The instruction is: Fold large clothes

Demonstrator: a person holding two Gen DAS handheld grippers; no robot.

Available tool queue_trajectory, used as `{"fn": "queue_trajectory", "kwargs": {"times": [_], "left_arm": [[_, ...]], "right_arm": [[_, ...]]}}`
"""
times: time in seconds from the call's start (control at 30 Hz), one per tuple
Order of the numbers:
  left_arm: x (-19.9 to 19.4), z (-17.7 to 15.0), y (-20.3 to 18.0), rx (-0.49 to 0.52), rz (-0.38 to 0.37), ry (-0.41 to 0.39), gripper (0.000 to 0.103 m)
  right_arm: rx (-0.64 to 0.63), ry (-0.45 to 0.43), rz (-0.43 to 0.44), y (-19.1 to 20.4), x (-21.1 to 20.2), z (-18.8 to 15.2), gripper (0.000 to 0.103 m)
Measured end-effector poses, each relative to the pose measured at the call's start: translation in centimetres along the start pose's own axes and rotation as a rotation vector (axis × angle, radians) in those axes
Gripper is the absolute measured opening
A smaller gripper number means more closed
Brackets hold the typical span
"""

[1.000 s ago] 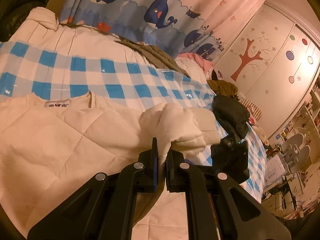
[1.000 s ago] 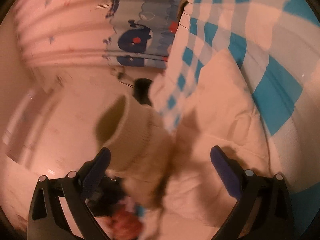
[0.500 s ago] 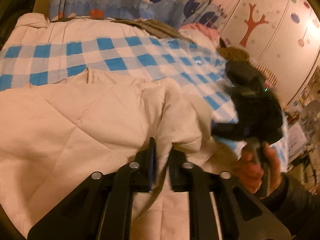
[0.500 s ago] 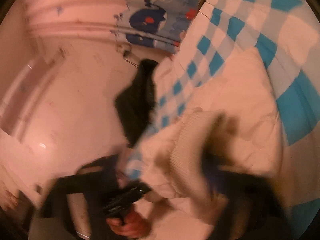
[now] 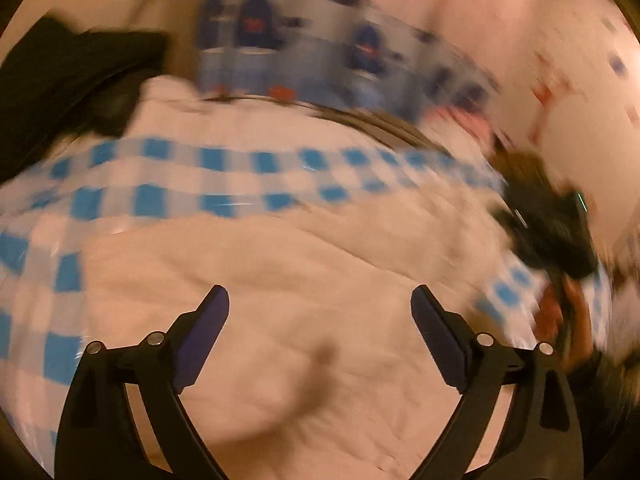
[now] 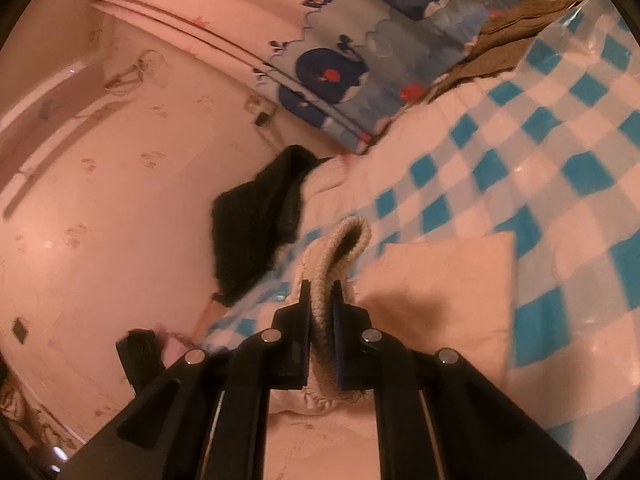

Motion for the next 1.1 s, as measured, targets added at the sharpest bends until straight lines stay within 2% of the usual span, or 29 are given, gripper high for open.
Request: {"fn": "queue_trajectory", "kwargs": {"times": [0.1,0.17,0.23,0.3,0.33,0.4,0.43,0.5,0.57,0.6,0.63,0.67,0.77,0.83,0.9,0.97,1.07,1.1], "left_arm": [[1.7,0.0,4.3,-0.129,0.058,0.024,0.088],[3.8,-1.3,7.1,-0.198,0.109,0.077,0.088],[5.7,-2.9,8.6,-0.175,0.166,0.134,0.088],[6.9,-4.1,8.4,-0.100,0.214,0.168,0.088],[7.2,-4.5,7.8,-0.042,0.255,0.174,0.089],[7.1,-4.3,7.1,0.002,0.306,0.183,0.089],[6.4,-3.9,6.5,0.020,0.333,0.169,0.088],[5.0,-2.8,5.4,0.072,0.369,0.110,0.089],[3.6,-1.9,4.1,0.148,0.438,0.049,0.089],[3.2,-1.7,3.7,0.167,0.456,0.033,0.089],[3.1,-1.6,3.5,0.179,0.470,0.022,0.089],[3.2,-1.6,3.4,0.186,0.486,0.018,0.089],[3.9,-2.0,3.8,0.193,0.528,0.029,0.089],[4.9,-2.7,4.5,0.177,0.525,0.046,0.089],[5.4,-3.6,5.3,0.155,0.516,0.058,0.089],[5.6,-4.2,5.9,0.122,0.480,0.048,0.089],[5.8,-4.9,6.2,0.119,0.478,0.047,0.089],[5.8,-5.0,6.1,0.124,0.483,0.044,0.089]], "right_arm": [[0.070,0.061,-0.092,-4.1,1.5,-1.1,0.010],[0.127,0.112,-0.143,-7.3,2.8,-2.4,0.010],[0.176,0.151,-0.175,-9.8,3.5,-3.6,0.010],[0.213,0.182,-0.171,-10.9,4.1,-4.1,0.010],[0.220,0.192,-0.175,-10.9,4.1,-4.0,0.010],[0.209,0.185,-0.207,-10.6,3.5,-3.5,0.012],[0.180,0.156,-0.258,-10.1,2.8,-2.9,0.016],[0.091,0.081,-0.332,-8.2,1.1,-1.4,0.017],[-0.014,0.005,-0.342,-4.9,0.1,0.1,0.028],[-0.055,-0.012,-0.332,-3.5,0.1,0.4,0.039],[-0.096,-0.017,-0.338,-2.2,0.4,0.5,0.046],[-0.140,0.001,-0.343,-1.0,1.5,0.4,0.047],[-0.170,0.086,-0.354,-0.9,5.6,-1.0,0.047],[-0.169,0.143,-0.427,-3.5,8.4,-2.5,0.047],[-0.146,0.184,-0.457,-6.3,10.0,-3.8,0.044],[-0.115,0.171,-0.441,-7.4,9.9,-4.1,0.043],[-0.115,0.171,-0.434,-7.0,9.2,-3.8,0.043],[-0.129,0.140,-0.429,-6.2,8.3,-3.6,0.045]]}}
Point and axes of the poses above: each gripper's, at about its wrist camera, not at the fingertips, and x roughly the way its jaws point, y to its left, z to its top, the point moved 5 cm from there along x, roughly the way its jaws point
